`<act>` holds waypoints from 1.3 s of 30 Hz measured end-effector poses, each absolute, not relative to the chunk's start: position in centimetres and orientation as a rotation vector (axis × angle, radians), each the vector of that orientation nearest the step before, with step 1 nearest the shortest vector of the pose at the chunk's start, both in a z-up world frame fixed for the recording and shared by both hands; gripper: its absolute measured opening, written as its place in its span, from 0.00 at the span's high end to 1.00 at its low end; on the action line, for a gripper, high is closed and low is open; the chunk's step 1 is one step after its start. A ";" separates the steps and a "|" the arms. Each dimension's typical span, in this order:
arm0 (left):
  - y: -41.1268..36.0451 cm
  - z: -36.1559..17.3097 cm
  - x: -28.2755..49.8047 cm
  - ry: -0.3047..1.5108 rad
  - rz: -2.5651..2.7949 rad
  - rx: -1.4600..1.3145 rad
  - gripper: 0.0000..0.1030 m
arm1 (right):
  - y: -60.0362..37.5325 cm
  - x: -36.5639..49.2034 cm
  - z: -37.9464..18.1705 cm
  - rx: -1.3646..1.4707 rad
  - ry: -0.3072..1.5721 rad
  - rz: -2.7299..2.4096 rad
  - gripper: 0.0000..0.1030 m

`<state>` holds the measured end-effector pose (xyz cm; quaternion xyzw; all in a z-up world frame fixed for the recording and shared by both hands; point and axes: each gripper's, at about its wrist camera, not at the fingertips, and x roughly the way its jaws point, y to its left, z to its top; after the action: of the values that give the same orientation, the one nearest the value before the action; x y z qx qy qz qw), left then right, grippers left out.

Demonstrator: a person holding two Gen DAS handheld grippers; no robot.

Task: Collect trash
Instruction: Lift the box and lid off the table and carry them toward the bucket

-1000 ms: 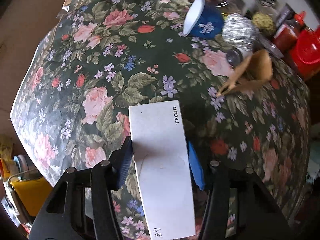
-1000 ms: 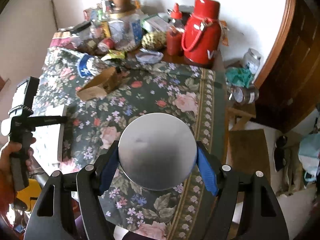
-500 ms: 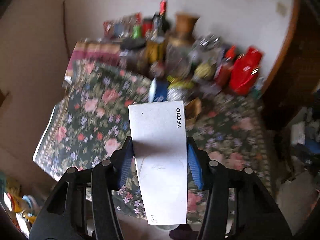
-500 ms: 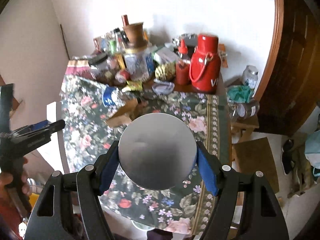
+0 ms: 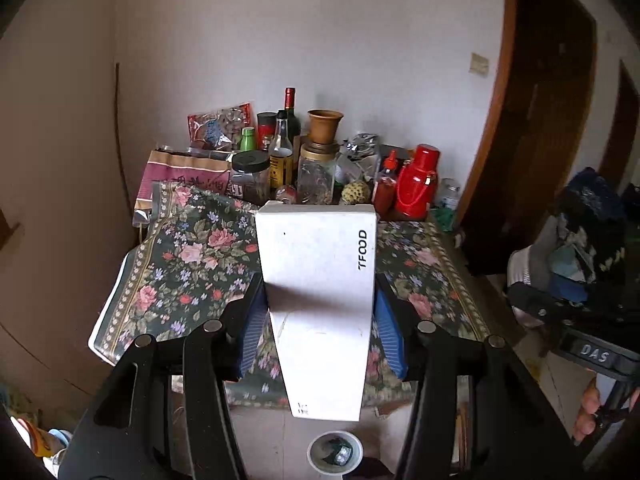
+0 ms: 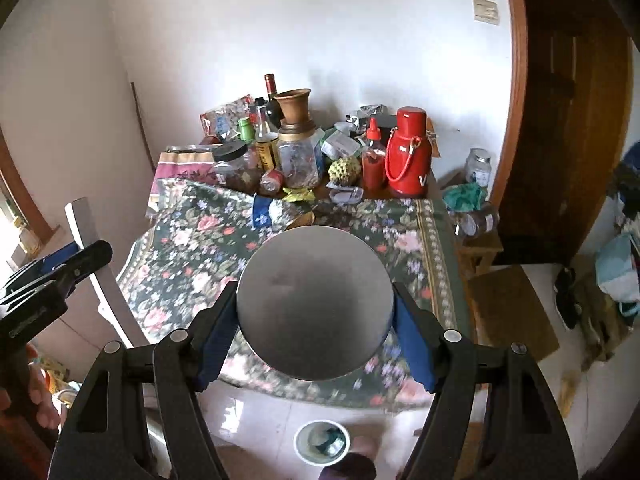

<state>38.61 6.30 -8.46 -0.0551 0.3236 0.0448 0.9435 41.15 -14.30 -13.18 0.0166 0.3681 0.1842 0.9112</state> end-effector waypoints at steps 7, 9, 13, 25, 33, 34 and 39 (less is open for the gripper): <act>7.1 -8.6 32.3 0.645 0.013 -0.084 0.51 | -12.9 34.7 -13.2 0.045 0.753 0.330 0.32; 7.0 -8.9 30.9 0.646 -0.006 -0.077 0.51 | -12.8 33.2 -13.4 0.055 0.758 0.315 0.32; 7.0 -10.0 29.3 0.672 -0.048 -0.083 0.51 | -12.7 31.3 -14.0 0.060 0.783 0.292 0.32; 6.5 -16.4 28.7 0.832 -0.058 -0.135 0.51 | -12.8 30.6 -20.7 0.021 0.967 0.305 0.32; 5.3 -24.5 29.8 0.967 -0.010 -0.140 0.51 | -13.0 31.7 -29.0 -0.051 1.094 0.360 0.32; 5.1 -25.9 29.9 0.988 -0.001 -0.141 0.51 | -13.1 31.8 -29.8 -0.054 1.106 0.361 0.32; 4.8 -31.7 30.1 1.049 0.069 -0.177 0.51 | -13.8 32.6 -35.2 -0.089 1.160 0.345 0.32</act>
<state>30.08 4.83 -31.68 -0.0846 0.4999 0.0327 0.8613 32.64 -13.79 -35.20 -0.0420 0.5449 0.1620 0.8216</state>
